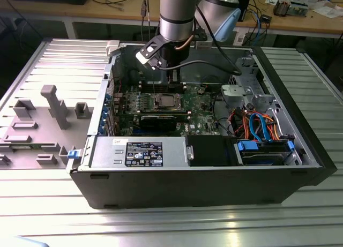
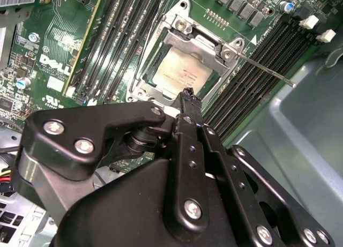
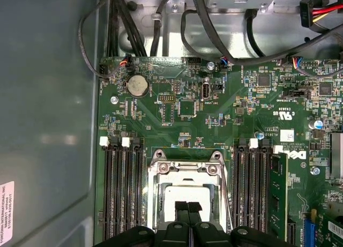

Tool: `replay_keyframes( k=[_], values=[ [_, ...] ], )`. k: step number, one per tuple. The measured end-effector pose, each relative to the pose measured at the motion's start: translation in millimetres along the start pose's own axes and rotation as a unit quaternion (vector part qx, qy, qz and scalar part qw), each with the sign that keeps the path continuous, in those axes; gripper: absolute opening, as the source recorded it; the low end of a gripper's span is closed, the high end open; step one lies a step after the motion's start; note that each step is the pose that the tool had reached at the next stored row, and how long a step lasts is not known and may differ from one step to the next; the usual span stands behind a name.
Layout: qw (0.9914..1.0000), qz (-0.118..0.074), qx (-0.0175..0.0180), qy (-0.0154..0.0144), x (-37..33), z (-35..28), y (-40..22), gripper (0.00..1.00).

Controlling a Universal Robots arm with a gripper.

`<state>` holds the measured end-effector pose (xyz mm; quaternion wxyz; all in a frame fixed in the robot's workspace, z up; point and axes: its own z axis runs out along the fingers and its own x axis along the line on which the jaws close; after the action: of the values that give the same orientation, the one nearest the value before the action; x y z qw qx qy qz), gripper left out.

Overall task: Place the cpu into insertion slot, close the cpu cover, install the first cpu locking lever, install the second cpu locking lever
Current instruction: 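Close the cpu cover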

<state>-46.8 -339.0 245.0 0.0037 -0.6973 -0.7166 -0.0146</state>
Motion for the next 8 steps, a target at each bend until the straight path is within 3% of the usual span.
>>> replay_keyframes(
  k=[8],
  values=[
    [1.00000, 0.000, 0.0000, 0.0000, 0.1, 5.7, -9.2, 0.11]
  ],
)
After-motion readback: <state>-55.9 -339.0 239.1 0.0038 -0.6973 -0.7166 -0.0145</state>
